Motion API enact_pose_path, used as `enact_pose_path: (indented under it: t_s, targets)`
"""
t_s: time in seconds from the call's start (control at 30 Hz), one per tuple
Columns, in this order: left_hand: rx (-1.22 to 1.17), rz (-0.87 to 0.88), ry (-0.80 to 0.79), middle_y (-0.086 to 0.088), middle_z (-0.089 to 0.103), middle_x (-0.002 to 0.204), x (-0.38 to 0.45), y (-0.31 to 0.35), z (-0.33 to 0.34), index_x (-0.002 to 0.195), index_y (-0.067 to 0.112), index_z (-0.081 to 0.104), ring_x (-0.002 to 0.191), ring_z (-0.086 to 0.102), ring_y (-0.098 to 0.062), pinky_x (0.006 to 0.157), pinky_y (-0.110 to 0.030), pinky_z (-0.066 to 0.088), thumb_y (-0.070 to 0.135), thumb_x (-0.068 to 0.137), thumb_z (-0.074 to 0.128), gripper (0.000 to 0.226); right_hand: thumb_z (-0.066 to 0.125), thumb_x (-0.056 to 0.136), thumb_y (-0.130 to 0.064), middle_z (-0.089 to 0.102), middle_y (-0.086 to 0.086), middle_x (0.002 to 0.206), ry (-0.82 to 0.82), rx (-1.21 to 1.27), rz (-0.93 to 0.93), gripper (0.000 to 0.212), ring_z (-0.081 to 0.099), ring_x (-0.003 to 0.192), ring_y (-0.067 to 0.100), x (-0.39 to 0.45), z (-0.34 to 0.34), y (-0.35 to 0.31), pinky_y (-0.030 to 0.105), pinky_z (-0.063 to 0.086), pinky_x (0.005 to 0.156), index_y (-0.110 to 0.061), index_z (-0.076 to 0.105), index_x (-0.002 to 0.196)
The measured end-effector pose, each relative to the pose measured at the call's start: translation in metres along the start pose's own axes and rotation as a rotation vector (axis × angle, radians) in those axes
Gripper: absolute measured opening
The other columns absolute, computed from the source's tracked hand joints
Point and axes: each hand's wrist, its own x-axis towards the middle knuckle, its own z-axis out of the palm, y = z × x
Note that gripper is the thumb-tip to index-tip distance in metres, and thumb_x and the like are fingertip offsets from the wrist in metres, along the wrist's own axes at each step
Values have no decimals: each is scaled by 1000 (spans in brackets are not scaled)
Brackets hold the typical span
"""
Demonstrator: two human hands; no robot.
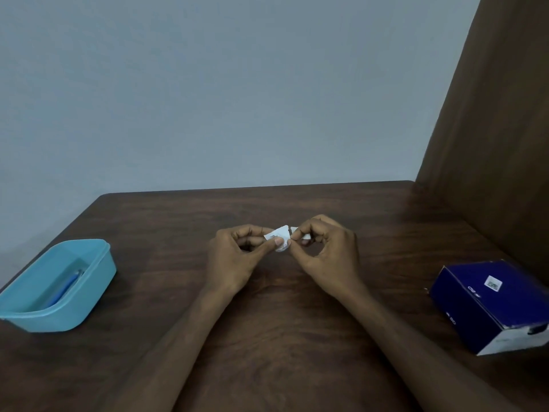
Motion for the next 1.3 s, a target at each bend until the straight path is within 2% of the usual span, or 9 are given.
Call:
enact_pose_path:
  t_s: [0.17,0.37,0.6,0.77,0.9,0.97,1.07,1.17,1.3]
  targets:
    - [34,36,-3,13,82,77,0,0,0,97,28,86,81,79,-3,72,-21,57,32,85,90,13,79,77,-27,69,-9,81,-27,13,63,8,68,72,12,1,2,8,40,57,66,-25,72,76]
    - [45,46,18,14,81,76,-2,2,2,92,30,87,79,78,1,68,-17,54,32,84,91,9,90,79,-16,71,-10,84,8,-23,118,13,68,73,8,1,5,11,12,48,65,-25,83,86]
    - [74,56,26,14,80,72,-3,4,2,89,29,86,70,75,2,62,-13,51,34,85,90,8,94,77,-19,70,-13,82,48,-16,125,12,68,69,9,1,4,7,21,53,62,-26,85,83]
    - [96,54,23,14,80,71,-3,5,2,88,29,86,54,63,7,55,-11,44,33,85,90,7,95,75,-17,70,-12,79,40,-7,129,16,68,69,9,1,5,8,19,52,60,-23,81,73]
    - [93,78,12,16,80,74,-3,4,1,91,31,86,73,77,-2,63,-23,56,32,86,89,6,92,75,-27,72,-8,83,-20,79,181,15,72,73,11,1,7,12,35,59,63,-24,78,71]
    - [84,87,-6,17,81,77,-3,4,0,92,31,86,77,79,-3,69,-27,58,33,86,88,6,92,75,-22,72,-7,85,-24,116,218,13,71,71,11,2,9,15,39,61,64,-23,79,74]
    - [71,94,-42,16,82,79,-3,4,-1,95,31,87,82,79,-2,76,-28,59,33,86,88,9,96,76,-25,72,-8,88,-43,144,264,15,71,72,9,2,10,19,34,61,65,-22,82,81]
    - [74,93,-30,16,82,81,-3,3,0,98,31,87,83,79,-1,78,-31,62,32,87,87,11,97,76,-34,71,-9,85,-92,110,262,24,69,68,6,1,10,18,26,56,61,-26,75,69]
    - [26,51,-24,11,82,78,-3,2,0,100,29,87,75,78,-2,66,-27,58,32,89,86,11,95,78,-26,70,-9,87,-101,184,265,18,67,69,2,1,10,16,21,52,66,-22,78,73]
